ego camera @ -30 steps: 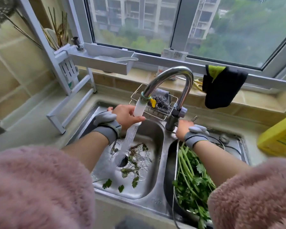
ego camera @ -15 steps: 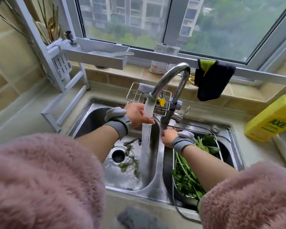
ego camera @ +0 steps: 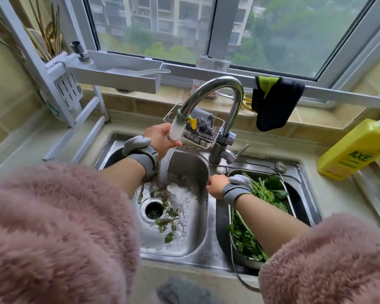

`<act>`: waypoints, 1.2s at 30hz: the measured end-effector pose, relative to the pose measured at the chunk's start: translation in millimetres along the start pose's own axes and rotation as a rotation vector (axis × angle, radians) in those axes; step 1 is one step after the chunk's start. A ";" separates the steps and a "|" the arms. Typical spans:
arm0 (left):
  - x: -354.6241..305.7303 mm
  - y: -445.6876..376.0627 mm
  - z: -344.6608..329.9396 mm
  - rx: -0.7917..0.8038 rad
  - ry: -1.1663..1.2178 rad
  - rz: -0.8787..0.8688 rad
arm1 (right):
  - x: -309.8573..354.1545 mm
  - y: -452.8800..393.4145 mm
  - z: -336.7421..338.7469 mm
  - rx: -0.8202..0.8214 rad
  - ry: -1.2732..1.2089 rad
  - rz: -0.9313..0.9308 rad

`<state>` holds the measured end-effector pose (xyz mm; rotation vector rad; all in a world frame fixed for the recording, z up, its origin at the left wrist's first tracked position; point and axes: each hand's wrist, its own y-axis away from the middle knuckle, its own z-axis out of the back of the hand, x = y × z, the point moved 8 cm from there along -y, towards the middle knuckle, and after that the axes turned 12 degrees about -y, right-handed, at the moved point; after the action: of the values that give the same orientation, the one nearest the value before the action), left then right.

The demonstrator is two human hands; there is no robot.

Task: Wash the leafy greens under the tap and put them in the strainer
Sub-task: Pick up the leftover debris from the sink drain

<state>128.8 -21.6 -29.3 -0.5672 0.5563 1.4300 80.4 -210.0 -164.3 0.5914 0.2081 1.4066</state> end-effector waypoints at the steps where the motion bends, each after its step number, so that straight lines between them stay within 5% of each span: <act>1: 0.7 -0.9 2.9 -0.009 -0.021 -0.007 | 2.3 -0.8 -0.9 0.004 -0.002 0.006; 8: -2.2 -4.1 13.8 -0.008 -0.185 -0.047 | 20.8 -4.8 1.0 0.004 -0.033 0.019; 14: 2.6 0.8 -5.6 0.255 0.030 0.027 | 28.1 -3.4 -2.1 0.006 -0.051 0.020; 22: 4.7 3.2 -2.4 0.159 0.057 0.033 | 17.0 2.7 0.5 -0.015 -0.079 -0.065; 30: -2.9 6.8 -1.8 0.163 0.055 0.048 | -48.2 -12.1 47.5 -0.273 -0.569 -0.402; 36: -1.6 7.6 -3.0 0.171 0.081 0.083 | -64.8 -27.1 81.6 -0.314 -0.790 -0.354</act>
<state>121.0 -24.3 -30.8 -0.4715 0.7662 1.4259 131.3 -295.3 -122.8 0.7578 -0.5096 0.7626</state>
